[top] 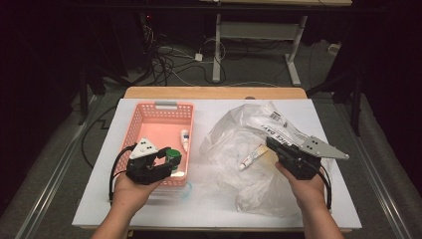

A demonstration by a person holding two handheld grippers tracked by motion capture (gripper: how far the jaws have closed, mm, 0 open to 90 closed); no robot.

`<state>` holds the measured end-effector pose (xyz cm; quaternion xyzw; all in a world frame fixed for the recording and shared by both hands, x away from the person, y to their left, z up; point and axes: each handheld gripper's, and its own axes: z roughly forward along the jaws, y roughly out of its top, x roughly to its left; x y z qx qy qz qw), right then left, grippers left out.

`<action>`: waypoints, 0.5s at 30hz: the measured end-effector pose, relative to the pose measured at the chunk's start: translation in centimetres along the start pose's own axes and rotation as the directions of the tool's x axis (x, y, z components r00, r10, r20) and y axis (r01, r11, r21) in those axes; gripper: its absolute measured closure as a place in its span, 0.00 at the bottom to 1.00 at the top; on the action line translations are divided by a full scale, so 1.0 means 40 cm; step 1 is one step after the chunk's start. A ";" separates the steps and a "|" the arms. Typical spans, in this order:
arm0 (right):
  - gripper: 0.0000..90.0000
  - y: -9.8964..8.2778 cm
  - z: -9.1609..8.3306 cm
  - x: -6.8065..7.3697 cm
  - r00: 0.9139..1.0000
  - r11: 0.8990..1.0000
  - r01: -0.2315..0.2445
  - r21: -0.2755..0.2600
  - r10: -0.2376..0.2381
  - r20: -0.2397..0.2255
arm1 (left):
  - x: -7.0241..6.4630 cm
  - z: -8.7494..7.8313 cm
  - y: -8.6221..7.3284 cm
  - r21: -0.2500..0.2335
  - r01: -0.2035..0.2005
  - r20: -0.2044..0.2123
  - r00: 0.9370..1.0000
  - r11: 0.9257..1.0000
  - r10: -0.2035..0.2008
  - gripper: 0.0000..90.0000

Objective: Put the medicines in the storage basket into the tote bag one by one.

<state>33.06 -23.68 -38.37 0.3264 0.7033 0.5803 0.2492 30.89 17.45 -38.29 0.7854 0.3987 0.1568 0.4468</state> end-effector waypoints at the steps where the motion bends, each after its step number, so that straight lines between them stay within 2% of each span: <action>1: 1.00 0.000 0.000 0.000 1.000 1.000 0.002 0.001 -0.002 -0.001 | -0.014 0.005 0.004 0.000 -0.010 0.009 1.000 1.000 0.010 0.56; 15: 1.00 -0.001 -0.001 0.000 1.000 1.000 0.002 0.001 -0.002 -0.002 | -0.089 0.064 0.005 0.036 -0.066 0.082 0.995 0.997 0.063 0.56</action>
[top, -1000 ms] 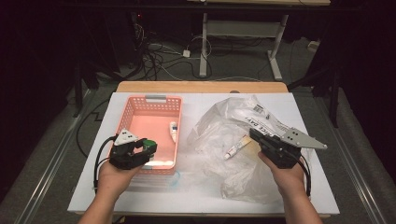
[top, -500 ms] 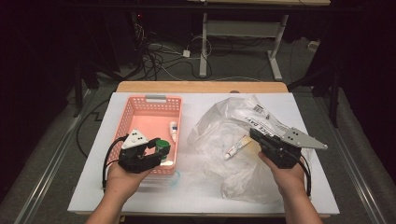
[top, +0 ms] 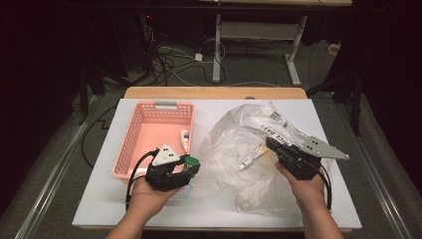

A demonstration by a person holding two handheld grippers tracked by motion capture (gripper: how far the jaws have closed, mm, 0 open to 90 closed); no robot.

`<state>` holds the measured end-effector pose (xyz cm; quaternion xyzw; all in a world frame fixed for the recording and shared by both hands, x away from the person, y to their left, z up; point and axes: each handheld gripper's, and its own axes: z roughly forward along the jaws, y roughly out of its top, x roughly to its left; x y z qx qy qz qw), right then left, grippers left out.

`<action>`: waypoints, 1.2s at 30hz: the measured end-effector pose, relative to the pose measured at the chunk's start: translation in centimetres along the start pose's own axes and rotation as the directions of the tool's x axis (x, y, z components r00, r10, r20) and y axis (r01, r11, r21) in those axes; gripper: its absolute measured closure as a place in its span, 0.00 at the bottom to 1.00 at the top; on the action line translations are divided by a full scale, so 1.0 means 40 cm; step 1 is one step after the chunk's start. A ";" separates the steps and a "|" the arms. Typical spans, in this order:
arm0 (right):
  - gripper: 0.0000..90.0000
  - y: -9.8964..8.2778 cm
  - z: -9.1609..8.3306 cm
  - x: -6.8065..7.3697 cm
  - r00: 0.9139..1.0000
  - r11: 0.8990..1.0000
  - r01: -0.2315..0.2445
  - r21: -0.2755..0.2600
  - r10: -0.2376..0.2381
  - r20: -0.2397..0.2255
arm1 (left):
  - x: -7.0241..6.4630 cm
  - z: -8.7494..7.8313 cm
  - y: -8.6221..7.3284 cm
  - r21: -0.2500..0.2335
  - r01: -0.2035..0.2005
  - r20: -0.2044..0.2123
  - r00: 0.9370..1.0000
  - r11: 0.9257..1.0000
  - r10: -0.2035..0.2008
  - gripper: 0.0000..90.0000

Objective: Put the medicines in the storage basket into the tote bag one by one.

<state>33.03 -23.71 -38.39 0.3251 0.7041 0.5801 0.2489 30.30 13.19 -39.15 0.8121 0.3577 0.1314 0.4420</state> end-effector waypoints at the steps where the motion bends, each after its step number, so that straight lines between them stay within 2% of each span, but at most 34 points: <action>1: 1.00 0.000 0.000 0.000 1.000 1.000 0.001 0.000 -0.001 0.000 | -0.006 0.006 0.000 0.004 -0.007 0.003 1.000 1.000 0.007 0.56; 4: 1.00 0.000 -0.001 0.000 1.000 1.000 -0.003 -0.002 0.003 0.002 | -0.026 0.032 0.000 0.024 -0.024 0.022 0.999 0.999 0.024 0.56; 8: 1.00 0.001 -0.003 -0.001 1.000 1.000 -0.001 -0.003 0.001 0.003 | -0.043 0.053 -0.001 0.028 -0.034 0.046 0.998 0.999 0.033 0.56; 22: 1.00 -0.001 -0.002 0.002 1.000 1.000 0.002 0.002 -0.002 0.000 | -0.076 0.126 -0.014 0.075 -0.052 0.091 0.995 0.996 0.045 0.56; 28: 1.00 0.000 -0.001 0.005 1.000 1.000 0.002 0.000 -0.002 -0.001 | -0.100 0.160 -0.007 0.065 -0.058 0.114 0.992 0.996 0.051 0.56; 36: 1.00 -0.001 0.000 0.005 1.000 1.000 0.006 0.002 -0.006 -0.005 | -0.119 0.196 0.019 0.038 -0.071 0.109 0.992 0.997 0.066 0.56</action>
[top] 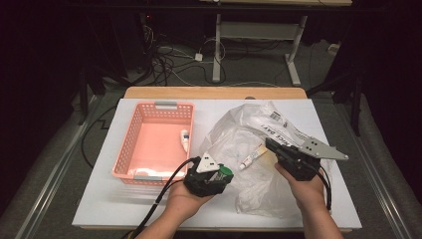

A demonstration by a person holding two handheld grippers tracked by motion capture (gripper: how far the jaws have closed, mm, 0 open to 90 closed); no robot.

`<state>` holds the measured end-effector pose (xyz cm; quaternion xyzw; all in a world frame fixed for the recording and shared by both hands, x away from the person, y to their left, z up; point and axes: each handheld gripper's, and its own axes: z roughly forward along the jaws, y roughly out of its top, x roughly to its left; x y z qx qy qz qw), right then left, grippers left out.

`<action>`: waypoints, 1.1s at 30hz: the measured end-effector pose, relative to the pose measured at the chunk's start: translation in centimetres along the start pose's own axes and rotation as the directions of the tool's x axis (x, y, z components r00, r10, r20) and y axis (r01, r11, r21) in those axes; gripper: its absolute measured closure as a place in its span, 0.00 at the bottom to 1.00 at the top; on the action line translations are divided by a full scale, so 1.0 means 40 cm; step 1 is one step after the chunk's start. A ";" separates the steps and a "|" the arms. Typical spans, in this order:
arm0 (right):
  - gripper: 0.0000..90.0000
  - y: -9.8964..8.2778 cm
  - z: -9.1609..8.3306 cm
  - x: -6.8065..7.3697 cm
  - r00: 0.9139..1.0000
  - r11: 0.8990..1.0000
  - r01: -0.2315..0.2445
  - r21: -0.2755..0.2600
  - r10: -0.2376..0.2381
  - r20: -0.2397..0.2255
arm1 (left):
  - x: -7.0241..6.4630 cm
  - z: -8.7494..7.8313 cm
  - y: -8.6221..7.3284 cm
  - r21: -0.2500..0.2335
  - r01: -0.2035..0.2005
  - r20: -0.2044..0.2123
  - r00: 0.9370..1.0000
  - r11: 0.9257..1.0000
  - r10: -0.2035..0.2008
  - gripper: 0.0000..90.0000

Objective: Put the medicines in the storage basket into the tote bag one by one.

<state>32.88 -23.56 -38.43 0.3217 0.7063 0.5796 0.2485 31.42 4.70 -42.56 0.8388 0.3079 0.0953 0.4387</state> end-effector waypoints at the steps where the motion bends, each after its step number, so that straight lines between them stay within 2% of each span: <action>1: 1.00 0.000 0.000 0.000 1.000 1.000 -0.001 0.000 0.001 -0.001 | -0.002 0.006 0.006 0.001 -0.005 -0.003 1.000 1.000 0.005 0.56; 10: 1.00 0.001 -0.001 0.001 1.000 1.000 -0.005 -0.003 0.005 -0.003 | -0.008 0.066 0.052 -0.013 -0.019 -0.018 1.000 1.000 0.019 0.56; 18: 1.00 0.003 -0.005 -0.002 1.000 1.000 -0.003 -0.008 0.003 -0.003 | 0.007 0.100 0.079 -0.035 -0.004 -0.019 1.000 0.999 0.003 0.56; 23: 1.00 0.002 -0.004 -0.003 1.000 1.000 -0.009 -0.005 0.009 -0.002 | 0.013 0.118 0.097 -0.044 0.000 -0.038 0.999 0.999 -0.002 0.56; 26: 1.00 0.003 -0.003 -0.002 1.000 1.000 -0.009 -0.006 0.009 -0.002 | 0.016 0.141 0.114 -0.053 -0.014 -0.064 0.998 0.998 0.010 0.56; 33: 1.00 0.001 -0.003 -0.008 1.000 1.000 -0.018 -0.010 0.018 -0.001 | 0.021 0.176 0.152 -0.060 -0.014 -0.071 0.997 0.998 0.010 0.56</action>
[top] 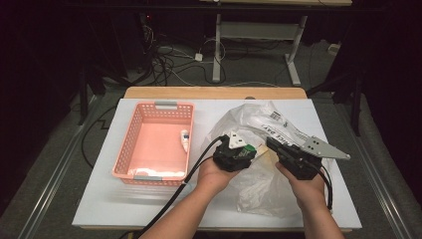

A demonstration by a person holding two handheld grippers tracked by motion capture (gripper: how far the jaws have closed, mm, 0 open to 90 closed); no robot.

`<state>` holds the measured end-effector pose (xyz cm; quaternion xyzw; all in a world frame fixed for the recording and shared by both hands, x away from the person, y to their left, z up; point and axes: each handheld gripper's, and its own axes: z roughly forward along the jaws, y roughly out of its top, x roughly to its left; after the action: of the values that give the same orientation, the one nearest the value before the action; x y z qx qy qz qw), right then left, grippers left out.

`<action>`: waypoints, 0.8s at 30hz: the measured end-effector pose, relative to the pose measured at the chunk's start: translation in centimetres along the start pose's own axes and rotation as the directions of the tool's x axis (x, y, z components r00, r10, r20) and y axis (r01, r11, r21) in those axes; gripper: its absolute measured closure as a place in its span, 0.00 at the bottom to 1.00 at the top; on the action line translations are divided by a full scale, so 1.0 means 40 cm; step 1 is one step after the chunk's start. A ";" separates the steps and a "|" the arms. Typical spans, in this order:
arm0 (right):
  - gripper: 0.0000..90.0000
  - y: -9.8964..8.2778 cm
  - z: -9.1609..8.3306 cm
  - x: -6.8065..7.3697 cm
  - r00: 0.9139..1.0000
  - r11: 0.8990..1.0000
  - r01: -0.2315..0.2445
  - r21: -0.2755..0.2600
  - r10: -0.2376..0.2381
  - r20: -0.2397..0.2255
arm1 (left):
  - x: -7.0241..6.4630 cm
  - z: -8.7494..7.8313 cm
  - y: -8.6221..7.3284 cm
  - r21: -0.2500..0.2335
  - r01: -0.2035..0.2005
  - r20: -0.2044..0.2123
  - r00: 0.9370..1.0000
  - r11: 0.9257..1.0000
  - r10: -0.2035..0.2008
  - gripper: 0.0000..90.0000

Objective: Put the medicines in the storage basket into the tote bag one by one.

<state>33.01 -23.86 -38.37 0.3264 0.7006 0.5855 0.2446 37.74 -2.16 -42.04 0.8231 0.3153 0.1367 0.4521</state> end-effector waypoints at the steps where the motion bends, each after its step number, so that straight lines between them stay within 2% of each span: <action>1: 1.00 -0.001 0.000 -0.001 1.000 1.000 -0.001 0.001 0.001 0.000 | 0.002 0.006 0.004 0.003 -0.001 -0.006 1.000 1.000 0.001 0.56; 4: 1.00 -0.001 0.000 -0.003 1.000 1.000 -0.002 -0.001 0.002 0.000 | 0.007 0.017 0.009 0.006 0.006 -0.014 1.000 1.000 -0.005 0.56; 10: 1.00 -0.002 0.000 -0.005 1.000 1.000 -0.011 -0.004 0.011 0.001 | 0.027 0.057 0.012 0.030 0.001 -0.057 0.998 1.000 0.001 0.56; 13: 1.00 -0.006 0.004 -0.007 1.000 1.000 -0.014 0.003 0.014 -0.001 | 0.035 0.069 0.010 0.036 0.011 -0.073 0.997 0.999 -0.009 0.56; 16: 1.00 -0.009 0.008 -0.005 1.000 1.000 -0.014 0.006 0.014 -0.001 | 0.049 0.092 0.002 0.066 0.018 -0.097 0.995 0.998 -0.011 0.56; 20: 1.00 -0.010 0.010 -0.006 1.000 1.000 -0.011 0.011 0.011 -0.004 | 0.054 0.111 -0.009 0.092 0.018 -0.109 0.994 0.996 -0.008 0.56; 24: 1.00 -0.012 0.011 -0.006 1.000 1.000 -0.010 0.012 0.010 -0.005 | 0.050 0.121 -0.013 0.081 0.012 -0.120 0.993 0.997 -0.002 0.56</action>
<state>33.41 -23.81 -38.94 0.3299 0.7031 0.5833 0.2378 41.53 -3.82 -45.27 0.8302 0.3500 0.1712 0.3987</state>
